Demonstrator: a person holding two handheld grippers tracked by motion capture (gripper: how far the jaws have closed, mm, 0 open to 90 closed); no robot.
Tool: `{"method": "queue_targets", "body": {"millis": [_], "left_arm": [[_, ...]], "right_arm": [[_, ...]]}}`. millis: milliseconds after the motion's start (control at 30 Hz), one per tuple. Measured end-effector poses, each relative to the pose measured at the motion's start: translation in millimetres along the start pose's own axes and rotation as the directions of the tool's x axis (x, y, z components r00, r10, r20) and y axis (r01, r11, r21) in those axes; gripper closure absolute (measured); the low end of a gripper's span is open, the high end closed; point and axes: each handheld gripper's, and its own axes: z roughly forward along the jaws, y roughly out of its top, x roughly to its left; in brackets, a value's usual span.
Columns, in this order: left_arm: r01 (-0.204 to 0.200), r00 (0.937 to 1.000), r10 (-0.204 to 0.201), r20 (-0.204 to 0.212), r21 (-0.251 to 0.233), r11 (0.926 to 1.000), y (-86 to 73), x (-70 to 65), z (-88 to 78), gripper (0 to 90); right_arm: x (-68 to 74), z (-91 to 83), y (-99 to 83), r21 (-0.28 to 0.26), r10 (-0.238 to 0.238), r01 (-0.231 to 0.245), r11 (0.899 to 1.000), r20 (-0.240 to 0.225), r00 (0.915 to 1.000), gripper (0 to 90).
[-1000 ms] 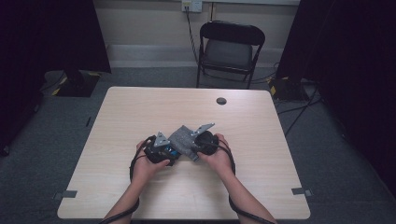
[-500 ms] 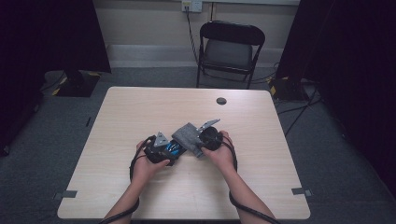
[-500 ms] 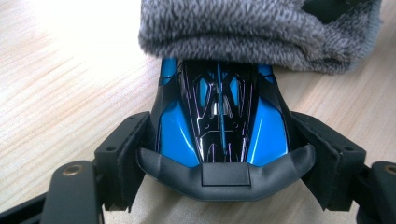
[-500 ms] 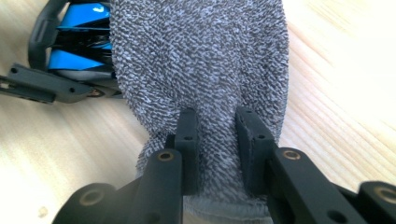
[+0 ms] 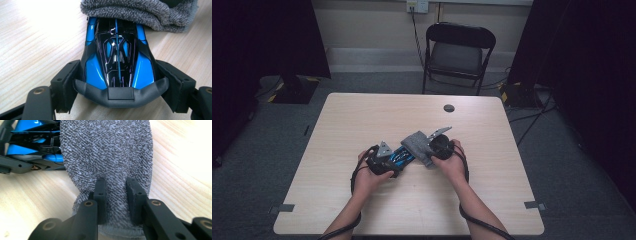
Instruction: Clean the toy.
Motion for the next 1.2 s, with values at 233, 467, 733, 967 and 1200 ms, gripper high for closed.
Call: {"method": "queue_targets", "body": {"millis": [233,467,733,967,1200], "left_arm": [[0.0,1.0,0.0,0.0,-0.001,1.0,0.0,-0.1,0.0,24.4],[0.0,1.0,0.0,0.001,0.0,1.0,0.0,0.1,0.0,24.4],[0.0,1.0,0.0,-0.001,0.0,1.0,0.0,-0.1,0.0,24.4],[0.001,1.0,-0.001,0.001,0.0,1.0,0.0,0.0,0.1,24.4],[0.0,1.0,0.0,0.001,0.0,1.0,0.0,0.2,0.0,24.4]], "right_arm": [[-4.3,1.3,-0.3,0.006,0.004,-0.004,1.0,0.005,1.0,72.5],[-9.8,3.3,-1.9,0.013,0.014,-0.015,1.0,0.018,0.9997,72.5],[-13.1,4.8,-0.4,0.019,0.016,-0.016,1.0,0.031,0.9994,72.5],[-17.7,6.3,3.7,0.027,0.02,-0.021,0.999,0.048,0.9987,72.5],[-21.7,8.7,5.5,0.032,0.029,-0.031,0.999,0.061,0.9977,72.5]]}}
